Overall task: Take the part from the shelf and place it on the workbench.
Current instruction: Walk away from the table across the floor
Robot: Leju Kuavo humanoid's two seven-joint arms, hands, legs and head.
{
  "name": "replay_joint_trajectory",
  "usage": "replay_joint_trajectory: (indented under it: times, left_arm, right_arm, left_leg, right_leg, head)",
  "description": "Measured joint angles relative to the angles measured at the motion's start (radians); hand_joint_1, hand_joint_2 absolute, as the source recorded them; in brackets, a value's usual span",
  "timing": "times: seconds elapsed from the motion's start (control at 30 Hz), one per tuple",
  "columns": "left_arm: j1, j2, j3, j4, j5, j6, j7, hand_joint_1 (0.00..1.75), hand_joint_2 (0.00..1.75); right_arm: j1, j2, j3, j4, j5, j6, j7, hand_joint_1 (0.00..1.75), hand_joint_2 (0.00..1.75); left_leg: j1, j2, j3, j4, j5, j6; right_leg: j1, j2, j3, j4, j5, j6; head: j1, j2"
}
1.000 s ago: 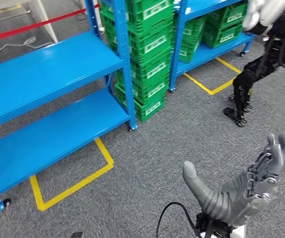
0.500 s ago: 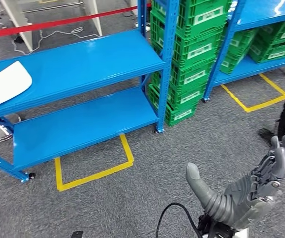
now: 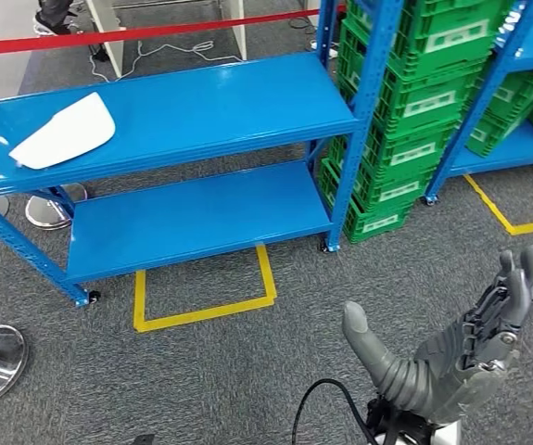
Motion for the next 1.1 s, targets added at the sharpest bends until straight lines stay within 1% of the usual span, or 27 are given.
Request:
replay_joint_trajectory:
  times: [0.07,0.1,0.13,0.17,0.2,0.23,0.27,0.3,0.33,0.37,0.4,0.47,0.5,0.53,0.6,0.63,0.67,0.7,0.73,0.77,0.8,0.83,0.87,0.93,1.0,1.07,1.1]
  left_arm:
    - [0.000,0.000,0.000,0.000,0.001,0.000,0.000,0.00,0.00]
    - [0.002,0.000,0.000,0.000,0.002,0.000,0.000,0.00,0.00]
    - [0.004,0.000,0.000,0.000,0.003,0.000,0.000,0.00,0.00]
    - [0.004,0.000,0.001,0.000,0.004,0.000,0.000,0.00,0.00]
    - [0.003,-0.001,0.001,0.000,0.004,0.000,0.000,0.00,0.00]
    - [0.002,-0.001,0.001,0.000,0.005,0.000,0.000,0.00,0.00]
    - [0.001,-0.001,0.001,0.000,0.005,0.000,0.000,0.00,0.00]
    - [0.002,-0.001,0.001,0.000,0.005,0.000,0.000,0.00,0.00]
    - [0.003,-0.001,0.001,0.000,0.005,0.000,0.000,0.00,0.00]
    - [0.004,-0.001,0.001,0.000,0.005,0.000,0.000,0.00,0.00]
    - [0.004,-0.001,0.001,0.000,0.005,0.000,0.000,0.00,0.00]
    - [0.004,-0.001,0.001,0.000,0.005,0.000,0.000,0.00,0.00]
    - [0.004,-0.001,0.001,0.000,0.006,0.000,0.000,0.00,0.00]
    - [0.004,-0.001,0.001,0.000,0.006,0.000,0.000,0.00,0.00]
    - [0.006,-0.001,0.001,0.000,0.006,0.000,0.000,0.00,0.00]
    - [0.006,-0.002,0.001,0.000,0.006,0.000,0.000,0.00,0.00]
    - [0.006,-0.002,0.001,0.000,0.006,0.000,0.000,0.00,0.00]
    - [0.005,-0.002,0.001,0.000,0.005,0.000,0.000,0.00,0.00]
    - [0.004,-0.002,0.001,0.000,0.005,0.000,0.000,0.00,0.00]
    - [0.003,-0.002,0.001,0.000,0.005,0.000,0.000,0.00,0.00]
    - [0.004,-0.003,0.001,0.000,0.005,0.000,0.000,0.00,0.00]
    - [0.004,-0.003,0.001,0.000,0.005,0.000,0.000,0.00,0.00]
    - [0.005,-0.003,0.001,0.000,0.005,0.000,0.000,0.00,0.00]
    - [0.006,-0.002,0.001,0.000,0.005,0.000,0.000,0.00,0.00]
    - [0.004,-0.002,0.001,0.000,0.005,0.000,0.000,0.00,0.00]
    - [0.003,-0.003,0.001,0.000,0.006,0.000,0.000,0.00,0.00]
    - [0.004,-0.003,0.001,0.000,0.007,0.000,0.000,0.00,0.00]
  right_arm:
    - [0.000,0.000,0.000,0.001,-0.002,0.000,0.000,0.00,1.75]
    - [0.000,0.000,0.000,0.001,-0.003,0.000,0.000,0.00,1.75]
    - [0.000,0.000,0.000,0.001,-0.004,0.000,0.000,0.00,1.75]
    - [0.000,0.000,0.000,0.001,-0.004,0.000,0.000,0.00,1.75]
    - [0.000,0.000,0.000,0.001,-0.005,0.000,0.000,0.00,1.75]
    - [0.000,0.000,0.000,0.001,-0.005,0.000,0.000,0.00,1.75]
    - [0.000,0.000,0.000,0.002,-0.006,0.000,0.000,0.00,1.75]
    - [0.000,0.000,0.000,0.002,-0.006,0.000,0.000,0.00,1.75]
    - [0.000,0.000,0.000,0.002,-0.006,0.000,0.000,0.00,1.75]
    - [0.000,0.000,0.000,0.003,-0.006,0.000,0.000,0.00,1.75]
    - [0.000,0.000,0.000,0.003,-0.006,0.000,0.000,0.00,1.75]
    - [0.000,-0.001,0.000,0.004,-0.006,0.000,0.000,0.00,1.75]
    - [0.000,-0.001,0.000,0.004,-0.007,0.000,0.000,0.00,1.75]
    - [0.000,-0.001,0.000,0.004,-0.007,0.000,0.000,0.00,1.75]
    - [0.000,-0.001,0.000,0.004,-0.007,0.000,0.000,0.00,1.75]
    - [0.000,0.000,0.000,0.004,-0.007,0.000,0.000,0.00,1.75]
    - [0.000,0.000,0.000,0.004,-0.007,0.000,0.000,0.00,1.31]
    - [0.001,0.000,0.000,0.005,-0.006,0.000,0.000,0.00,0.87]
    - [0.001,0.000,0.000,0.005,-0.006,0.000,0.000,0.00,0.44]
    - [0.001,0.000,0.000,0.005,-0.005,0.000,0.000,0.00,0.00]
    - [0.001,0.000,0.000,0.005,-0.005,0.000,0.000,0.00,0.00]
    - [0.001,0.000,-0.001,0.005,-0.004,0.000,0.000,0.00,0.00]
    - [0.001,0.000,-0.001,0.005,-0.003,0.000,0.000,0.00,0.00]
    - [0.002,0.001,-0.002,0.005,-0.001,0.000,0.000,0.00,0.00]
    - [0.003,0.002,-0.007,0.006,-0.002,0.000,0.001,0.00,0.87]
    - [0.006,0.002,-0.014,0.015,-0.008,0.000,0.008,0.00,1.75]
    - [0.008,0.002,-0.017,0.027,-0.015,0.000,0.016,0.00,1.75]
  left_leg:
    - [-0.001,-0.017,-0.001,-0.010,-0.002,0.011]
    - [0.001,-0.029,0.000,-0.013,-0.001,0.016]
    - [0.004,-0.041,0.001,-0.015,0.001,0.022]
    - [0.007,-0.053,0.002,-0.017,0.004,0.028]
    - [0.009,-0.065,0.002,-0.017,0.005,0.032]
    - [0.009,-0.078,0.001,-0.017,0.006,0.034]
    - [0.009,-0.091,0.000,-0.017,0.007,0.036]
    - [0.008,-0.105,0.000,-0.017,0.007,0.036]
    - [0.008,-0.119,0.000,-0.016,0.007,0.036]
    - [0.009,-0.134,0.001,-0.016,0.007,0.035]
    - [0.010,-0.150,0.003,-0.015,0.008,0.033]
    - [0.010,-0.177,0.000,-0.012,0.009,0.023]
    - [0.010,-0.186,-0.003,-0.011,0.011,0.017]
    - [0.011,-0.194,-0.007,-0.012,0.014,0.010]
    - [0.014,-0.207,-0.013,-0.015,0.019,-0.002]
    - [0.012,-0.195,-0.017,-0.009,0.014,-0.006]
    - [0.010,-0.173,-0.029,0.015,-0.003,-0.010]
    - [0.008,-0.144,-0.050,0.060,-0.031,-0.014]
    - [0.006,-0.114,-0.082,0.124,-0.066,-0.018]
    - [0.006,-0.098,-0.117,0.195,-0.098,-0.020]
    - [0.007,-0.091,-0.142,0.250,-0.118,-0.021]
    - [0.007,-0.088,-0.152,0.275,-0.119,-0.021]
    - [0.007,-0.087,-0.141,0.261,-0.102,-0.020]
    - [0.007,-0.082,-0.067,0.138,-0.038,-0.015]
    - [0.005,-0.073,0.000,0.018,-0.006,-0.006]
    - [0.003,-0.070,0.015,-0.017,-0.008,0.004]
    - [0.004,-0.072,0.015,-0.017,-0.006,0.010]
  right_leg:
    - [0.003,-0.022,0.007,-0.005,-0.004,0.010]
    - [0.002,-0.017,0.010,-0.003,-0.009,0.016]
    - [0.000,0.003,0.006,0.012,-0.021,0.022]
    - [-0.003,0.031,-0.009,0.049,-0.045,0.027]
    - [-0.005,0.063,-0.036,0.107,-0.076,0.031]
    - [-0.006,0.083,-0.071,0.177,-0.109,0.033]
    - [-0.006,0.091,-0.104,0.242,-0.134,0.033]
    - [-0.006,0.094,-0.126,0.282,-0.143,0.033]
    - [-0.006,0.095,-0.131,0.284,-0.130,0.032]
    - [-0.007,0.098,-0.116,0.244,-0.098,0.031]
    - [-0.009,0.108,-0.086,0.175,-0.055,0.029]
    - [-0.017,0.157,-0.027,0.047,-0.002,0.027]
    - [-0.018,0.175,-0.013,0.015,0.007,0.025]
    - [-0.018,0.185,-0.010,0.007,0.006,0.021]
    - [-0.015,0.164,-0.010,0.005,0.012,0.008]
    - [-0.016,0.152,-0.009,0.003,0.014,0.001]
    - [-0.017,0.137,-0.008,0.000,0.015,-0.005]
    - [-0.018,0.123,-0.007,-0.002,0.016,-0.010]
    - [-0.016,0.111,-0.007,-0.002,0.015,-0.013]
    - [-0.014,0.099,-0.009,-0.002,0.015,-0.015]
    - [-0.013,0.088,-0.010,-0.002,0.014,-0.016]
    - [-0.012,0.079,-0.010,-0.002,0.014,-0.016]
    - [-0.012,0.072,-0.010,-0.002,0.014,-0.016]
    - [-0.012,0.065,-0.008,-0.002,0.014,-0.014]
    - [-0.006,0.063,-0.008,0.000,0.012,-0.006]
    - [-0.002,0.062,-0.008,-0.002,0.013,0.004]
    - [-0.002,0.061,-0.007,-0.005,0.013,0.010]
  head:
    - [0.002,0.000]
    - [0.003,0.000]
    - [0.006,0.000]
    - [0.009,0.000]
    - [0.013,0.000]
    - [0.015,0.000]
    - [0.017,0.000]
    - [0.017,0.000]
    - [0.018,0.000]
    - [0.018,0.000]
    - [0.018,0.000]
    - [0.018,0.000]
    - [0.017,0.000]
    - [0.016,0.000]
    - [0.015,0.000]
    - [0.014,0.000]
    - [0.009,0.000]
    - [0.005,0.000]
    - [0.001,0.000]
    - [-0.001,0.000]
    - [-0.001,0.000]
    - [-0.001,0.000]
    - [-0.001,0.000]
    - [-0.002,0.000]
    - [-0.002,0.000]
    - [-0.002,0.000]
    - [-0.002,0.000]
